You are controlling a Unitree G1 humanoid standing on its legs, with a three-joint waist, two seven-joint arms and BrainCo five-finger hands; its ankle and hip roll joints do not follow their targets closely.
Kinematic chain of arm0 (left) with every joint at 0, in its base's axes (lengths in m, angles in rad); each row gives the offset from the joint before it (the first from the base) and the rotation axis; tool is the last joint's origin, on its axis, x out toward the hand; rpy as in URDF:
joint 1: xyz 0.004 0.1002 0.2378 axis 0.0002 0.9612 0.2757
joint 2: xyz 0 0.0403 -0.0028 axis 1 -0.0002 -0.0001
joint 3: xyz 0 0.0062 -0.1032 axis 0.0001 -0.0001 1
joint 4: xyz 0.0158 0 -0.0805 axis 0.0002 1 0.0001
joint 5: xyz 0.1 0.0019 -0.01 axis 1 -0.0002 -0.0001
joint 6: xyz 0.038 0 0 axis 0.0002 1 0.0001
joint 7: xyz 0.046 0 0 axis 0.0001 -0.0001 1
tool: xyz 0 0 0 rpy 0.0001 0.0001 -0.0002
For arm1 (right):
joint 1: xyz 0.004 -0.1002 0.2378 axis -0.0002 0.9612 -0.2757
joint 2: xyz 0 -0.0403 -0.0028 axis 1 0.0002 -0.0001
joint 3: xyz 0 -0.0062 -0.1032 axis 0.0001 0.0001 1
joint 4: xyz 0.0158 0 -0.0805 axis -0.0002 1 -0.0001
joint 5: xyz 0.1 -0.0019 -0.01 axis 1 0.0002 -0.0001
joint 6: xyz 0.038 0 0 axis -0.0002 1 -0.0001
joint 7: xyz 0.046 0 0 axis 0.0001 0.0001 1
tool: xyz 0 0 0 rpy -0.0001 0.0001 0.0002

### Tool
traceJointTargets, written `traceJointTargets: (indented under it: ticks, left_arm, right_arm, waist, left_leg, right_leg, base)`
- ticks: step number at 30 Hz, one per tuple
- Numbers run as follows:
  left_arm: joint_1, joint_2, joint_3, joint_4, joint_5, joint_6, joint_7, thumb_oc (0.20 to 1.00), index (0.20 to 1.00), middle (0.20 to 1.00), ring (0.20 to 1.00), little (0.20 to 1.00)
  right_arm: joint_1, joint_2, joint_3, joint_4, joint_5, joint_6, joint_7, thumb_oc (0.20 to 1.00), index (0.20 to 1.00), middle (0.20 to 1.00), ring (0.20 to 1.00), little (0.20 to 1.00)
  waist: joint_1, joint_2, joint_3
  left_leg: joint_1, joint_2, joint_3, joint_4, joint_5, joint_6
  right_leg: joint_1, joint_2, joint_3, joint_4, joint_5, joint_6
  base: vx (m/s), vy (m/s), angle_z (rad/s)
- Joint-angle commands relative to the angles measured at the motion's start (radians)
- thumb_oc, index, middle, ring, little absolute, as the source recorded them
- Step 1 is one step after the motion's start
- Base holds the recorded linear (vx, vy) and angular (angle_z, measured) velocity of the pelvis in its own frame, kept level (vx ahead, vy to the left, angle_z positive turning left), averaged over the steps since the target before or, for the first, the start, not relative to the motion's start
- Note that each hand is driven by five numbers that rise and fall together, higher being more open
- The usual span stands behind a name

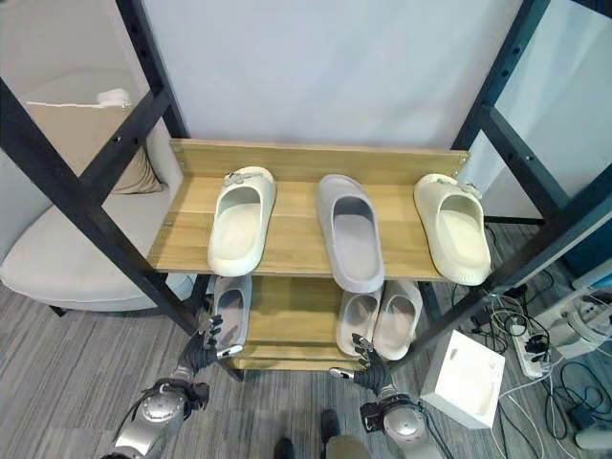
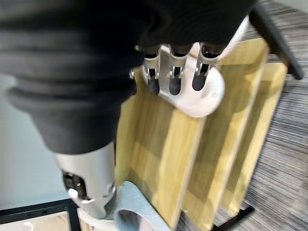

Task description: Arrange the slippers neatly on the shoe rack.

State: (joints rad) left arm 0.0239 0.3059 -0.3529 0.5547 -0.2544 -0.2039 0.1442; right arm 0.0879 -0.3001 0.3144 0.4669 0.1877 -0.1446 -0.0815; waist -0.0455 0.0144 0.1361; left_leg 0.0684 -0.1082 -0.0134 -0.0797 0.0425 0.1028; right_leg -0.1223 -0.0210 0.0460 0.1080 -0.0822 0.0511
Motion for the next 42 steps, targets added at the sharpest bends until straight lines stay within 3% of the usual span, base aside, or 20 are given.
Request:
traceJointTargets:
  ticks: [1,7,11,13,17,20,23,32,37,42]
  left_arm:
    - [-0.021,-0.021,0.012,-0.026,0.032,-0.038,-0.013,1.0,1.0,1.0,1.0,1.0]
    - [-0.016,-0.023,0.01,-0.008,0.032,-0.035,-0.017,1.0,1.0,1.0,1.0,1.0]
    - [-0.01,-0.022,0.016,-0.006,0.035,-0.032,0.002,1.0,1.0,1.0,1.0,1.0]
    - [0.004,-0.024,0.021,-0.016,0.059,-0.039,0.016,1.0,1.0,1.0,1.0,1.0]
    - [0.006,-0.023,0.018,-0.03,0.07,-0.048,0.032,1.0,1.0,1.0,1.0,1.0]
    - [-0.018,-0.027,-0.009,-0.017,0.094,-0.063,0.055,1.0,1.0,1.0,1.0,1.0]
    - [-0.034,-0.028,-0.031,-0.015,0.119,-0.076,0.088,1.0,1.0,1.0,1.0,1.0]
    - [-0.028,-0.013,-0.051,-0.039,0.096,-0.076,0.132,1.0,1.0,1.0,1.0,1.0]
    - [-0.022,-0.01,-0.058,-0.054,0.067,-0.068,0.133,1.0,1.0,1.0,1.0,1.0]
    - [-0.02,-0.006,-0.059,-0.048,0.049,-0.067,0.117,1.0,1.0,1.0,1.0,1.0]
  right_arm:
    - [-0.004,-0.017,-0.012,-0.029,-0.006,-0.035,-0.003,1.0,1.0,1.0,1.0,1.0]
    - [0.016,-0.018,-0.018,-0.034,-0.01,-0.036,-0.004,1.0,1.0,1.0,1.0,1.0]
    - [0.069,-0.044,-0.057,-0.105,-0.111,-0.039,-0.06,1.0,1.0,1.0,1.0,1.0]
    - [0.126,-0.093,-0.103,-0.206,-0.275,-0.055,-0.123,1.0,1.0,1.0,1.0,1.0]
    - [0.131,-0.142,-0.112,-0.303,-0.416,-0.063,-0.169,1.0,1.0,1.0,1.0,1.0]
    - [0.117,-0.222,-0.048,-0.548,-0.627,-0.101,-0.205,1.0,1.0,1.0,1.0,1.0]
    - [0.099,-0.273,0.006,-0.697,-0.741,-0.135,-0.262,1.0,1.0,1.0,1.0,1.0]
    - [-0.151,-0.255,0.042,-0.863,-0.693,-0.121,-0.393,1.0,1.0,1.0,1.0,1.0]
    - [-0.43,-0.206,0.022,-0.768,-0.691,-0.045,-0.462,1.0,1.0,1.0,1.0,1.0]
    - [-0.552,-0.188,0.016,-0.645,-0.681,-0.003,-0.487,1.0,1.0,1.0,1.0,1.0]
  waist:
    - [-0.006,-0.026,0.006]
    - [-0.016,-0.022,0.006]
    - [-0.032,-0.018,0.011]
    - [-0.045,-0.015,0.013]
    - [-0.048,-0.013,0.012]
    - [-0.051,-0.01,0.006]
    - [-0.049,-0.01,0.0]
    - [-0.024,-0.016,-0.026]
    - [0.013,-0.029,-0.037]
    - [0.039,-0.043,-0.038]
  left_leg:
    - [0.019,0.061,-0.066,-0.008,-0.144,-0.051]
    - [0.031,0.067,-0.072,-0.008,-0.145,-0.059]
    - [0.033,0.07,-0.068,-0.008,-0.146,-0.06]
    - [0.034,0.074,-0.059,-0.008,-0.151,-0.057]
    - [0.037,0.076,-0.049,-0.008,-0.154,-0.055]
    - [0.04,0.08,-0.046,-0.008,-0.156,-0.054]
    - [0.042,0.082,-0.05,-0.008,-0.157,-0.056]
    - [0.038,0.079,-0.061,-0.008,-0.158,-0.055]
    - [0.032,0.074,-0.073,-0.008,-0.159,-0.049]
    - [0.025,0.069,-0.088,-0.008,-0.158,-0.046]
  right_leg:
    - [0.245,-0.012,-0.017,-0.195,-0.042,-0.015]
    - [0.264,-0.003,-0.02,-0.195,-0.05,-0.025]
    - [0.266,0.002,-0.01,-0.195,-0.051,-0.029]
    - [0.264,0.005,0.0,-0.195,-0.051,-0.027]
    - [0.262,0.006,0.013,-0.195,-0.049,-0.024]
    - [0.26,0.007,0.018,-0.191,-0.05,-0.022]
    - [0.258,0.006,0.011,-0.184,-0.056,-0.02]
    - [0.257,0.001,-0.004,-0.183,-0.054,-0.019]
    - [0.256,-0.002,-0.015,-0.182,-0.052,-0.02]
    - [0.256,-0.006,-0.027,-0.184,-0.05,-0.02]
  base:
    - [0.04,-0.127,-0.11]
    - [0.01,-0.073,-0.12]
    - [0.0,-0.027,-0.03]
    - [-0.01,-0.011,-0.02]
    - [0.0,0.002,-0.14]
    - [0.0,0.012,-0.1]
    - [0.0,0.029,0.06]
    - [0.0,0.029,0.02]
    - [0.0,0.04,0.03]
    - [0.01,0.041,0.14]
